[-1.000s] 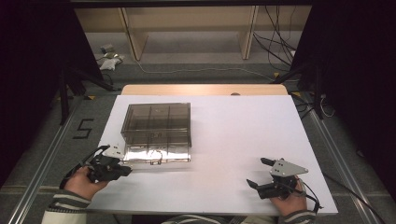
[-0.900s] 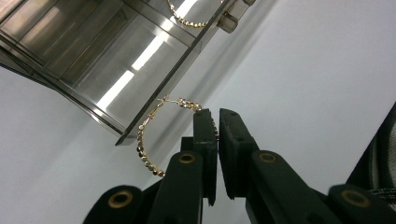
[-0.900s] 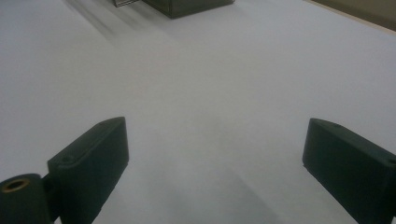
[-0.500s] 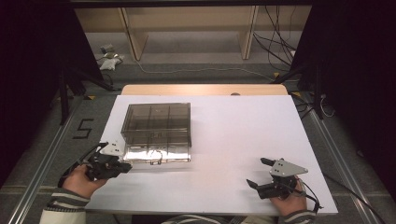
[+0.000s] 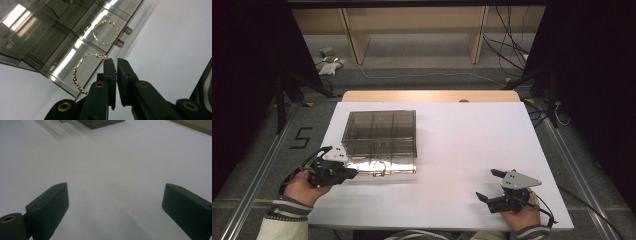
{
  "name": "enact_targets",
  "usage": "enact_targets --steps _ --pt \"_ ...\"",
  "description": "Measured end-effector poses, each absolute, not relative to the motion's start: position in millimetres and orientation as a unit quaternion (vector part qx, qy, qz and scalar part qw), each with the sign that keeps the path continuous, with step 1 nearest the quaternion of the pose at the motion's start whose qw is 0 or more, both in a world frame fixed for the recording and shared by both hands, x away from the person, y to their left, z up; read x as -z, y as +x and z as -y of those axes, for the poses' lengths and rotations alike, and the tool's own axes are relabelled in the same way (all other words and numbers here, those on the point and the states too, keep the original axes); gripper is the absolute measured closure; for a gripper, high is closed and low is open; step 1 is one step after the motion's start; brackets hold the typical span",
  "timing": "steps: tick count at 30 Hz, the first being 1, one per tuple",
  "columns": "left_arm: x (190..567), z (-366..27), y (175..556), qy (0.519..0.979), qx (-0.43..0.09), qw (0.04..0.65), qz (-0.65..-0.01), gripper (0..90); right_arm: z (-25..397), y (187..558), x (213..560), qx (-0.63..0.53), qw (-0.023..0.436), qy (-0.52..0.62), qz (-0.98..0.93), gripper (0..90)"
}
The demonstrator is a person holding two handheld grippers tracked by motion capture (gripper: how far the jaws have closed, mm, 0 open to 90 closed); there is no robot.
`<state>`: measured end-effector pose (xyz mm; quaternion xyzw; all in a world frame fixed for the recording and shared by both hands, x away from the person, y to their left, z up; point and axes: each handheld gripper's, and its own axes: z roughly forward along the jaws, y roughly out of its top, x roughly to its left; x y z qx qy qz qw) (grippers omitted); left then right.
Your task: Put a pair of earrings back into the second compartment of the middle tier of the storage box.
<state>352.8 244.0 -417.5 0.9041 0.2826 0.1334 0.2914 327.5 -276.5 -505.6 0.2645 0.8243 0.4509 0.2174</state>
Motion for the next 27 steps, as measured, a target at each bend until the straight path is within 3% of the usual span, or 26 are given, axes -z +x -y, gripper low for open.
enact_targets --steps 27 --pt "404 -211 371 0.909 -0.135 0.303 -0.252 85.5 277 327 506 -0.451 0.219 0.263 -0.824 8.2"
